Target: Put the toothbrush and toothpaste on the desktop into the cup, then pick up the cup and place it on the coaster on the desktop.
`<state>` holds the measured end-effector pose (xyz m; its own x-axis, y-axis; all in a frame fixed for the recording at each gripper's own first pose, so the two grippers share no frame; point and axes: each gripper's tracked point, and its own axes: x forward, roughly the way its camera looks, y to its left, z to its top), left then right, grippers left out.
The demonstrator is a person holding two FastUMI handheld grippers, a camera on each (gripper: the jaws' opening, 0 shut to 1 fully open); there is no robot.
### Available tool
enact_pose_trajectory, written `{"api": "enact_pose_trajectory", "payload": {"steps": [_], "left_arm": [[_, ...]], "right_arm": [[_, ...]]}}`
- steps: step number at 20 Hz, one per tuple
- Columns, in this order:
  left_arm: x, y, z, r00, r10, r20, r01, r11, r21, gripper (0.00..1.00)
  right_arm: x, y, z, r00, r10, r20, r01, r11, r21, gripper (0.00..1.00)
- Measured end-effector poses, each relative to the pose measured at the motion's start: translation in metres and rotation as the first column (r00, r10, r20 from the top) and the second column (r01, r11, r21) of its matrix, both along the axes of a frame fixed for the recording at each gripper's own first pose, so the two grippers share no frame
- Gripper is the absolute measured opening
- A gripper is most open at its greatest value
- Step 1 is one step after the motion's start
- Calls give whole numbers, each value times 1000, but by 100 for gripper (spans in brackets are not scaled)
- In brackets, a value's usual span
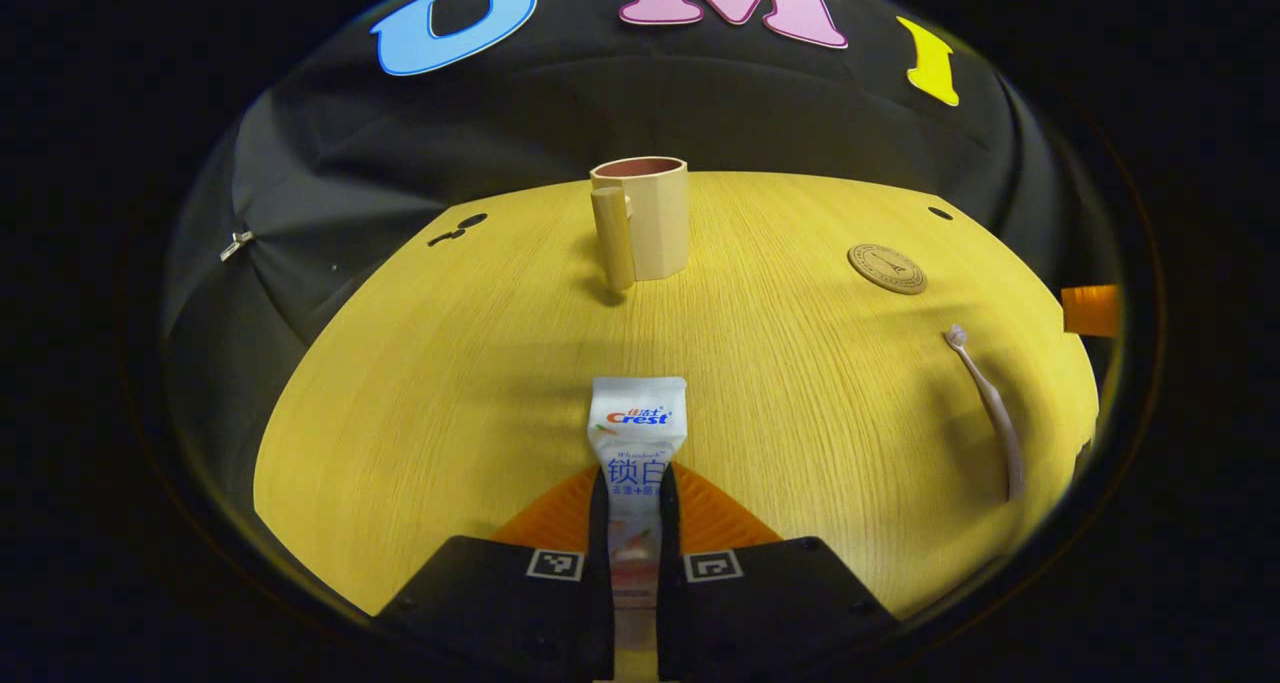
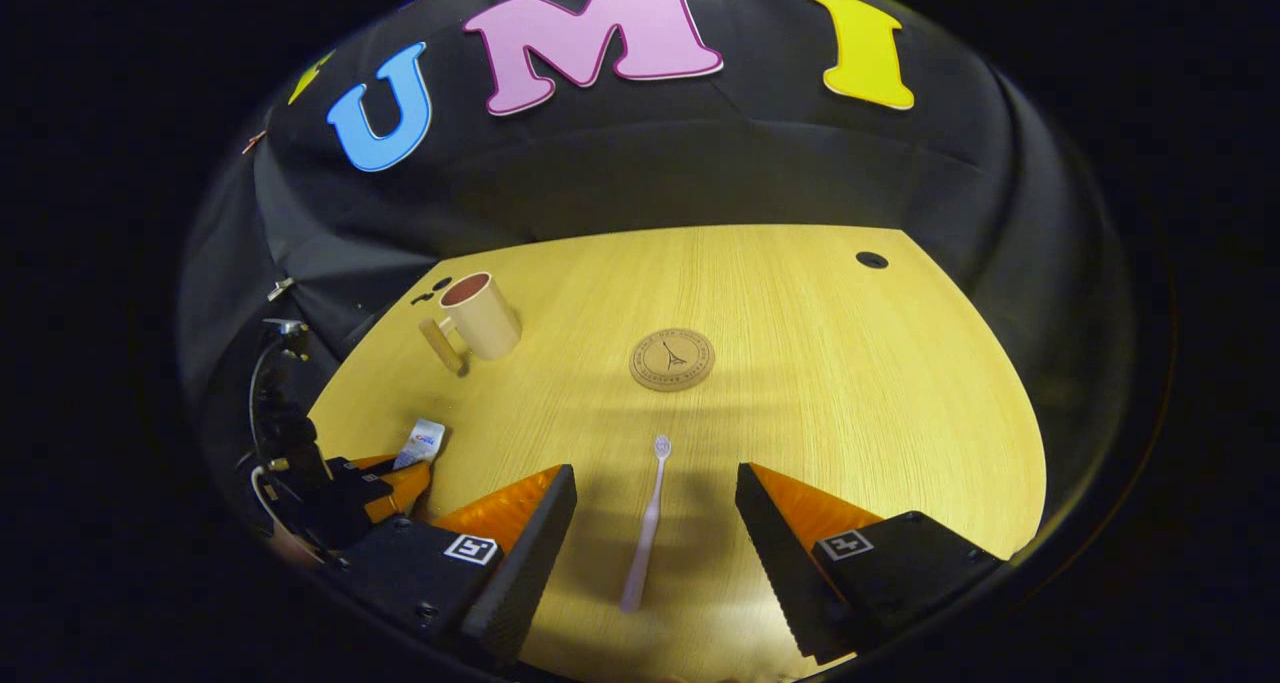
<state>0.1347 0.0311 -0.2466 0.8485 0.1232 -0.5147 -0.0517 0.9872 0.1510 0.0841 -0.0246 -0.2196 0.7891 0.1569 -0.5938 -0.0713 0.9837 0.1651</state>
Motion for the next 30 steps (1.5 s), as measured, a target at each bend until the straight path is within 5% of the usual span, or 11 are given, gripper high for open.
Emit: {"api": "enact_pose_trajectory", "payload": {"steps": [4,13,16,24,26,29,30], "left_arm": [[-13,-7,9,1000,-10,18,10,1000,-26,15],[-56,-16,46,998,13,68,-3,989,-147,19],[-68,-3,46,998,42,43,-38,995,-88,19],[-78,-18,61,996,-20,88,26,997,-71,19],[-82,-20,61,996,-32,84,38,997,-70,19],[-87,-10,61,997,-31,71,30,1000,6,19],[-88,-11,62,997,-36,71,35,999,10,20]], "right_arm": [[0,-1,-17,999,-12,-46,12,1000,-6,99],[5,7,-61,990,-15,-139,2,996,-93,99],[6,9,-72,989,-24,-145,7,993,-117,99],[-5,19,-93,975,-29,-222,-8,986,-165,99],[-6,20,-94,973,-67,-222,33,987,-156,80],[-9,28,-93,977,-42,-210,10,989,-150,10],[-8,31,-93,980,-2,-198,-30,987,-159,12]]}}
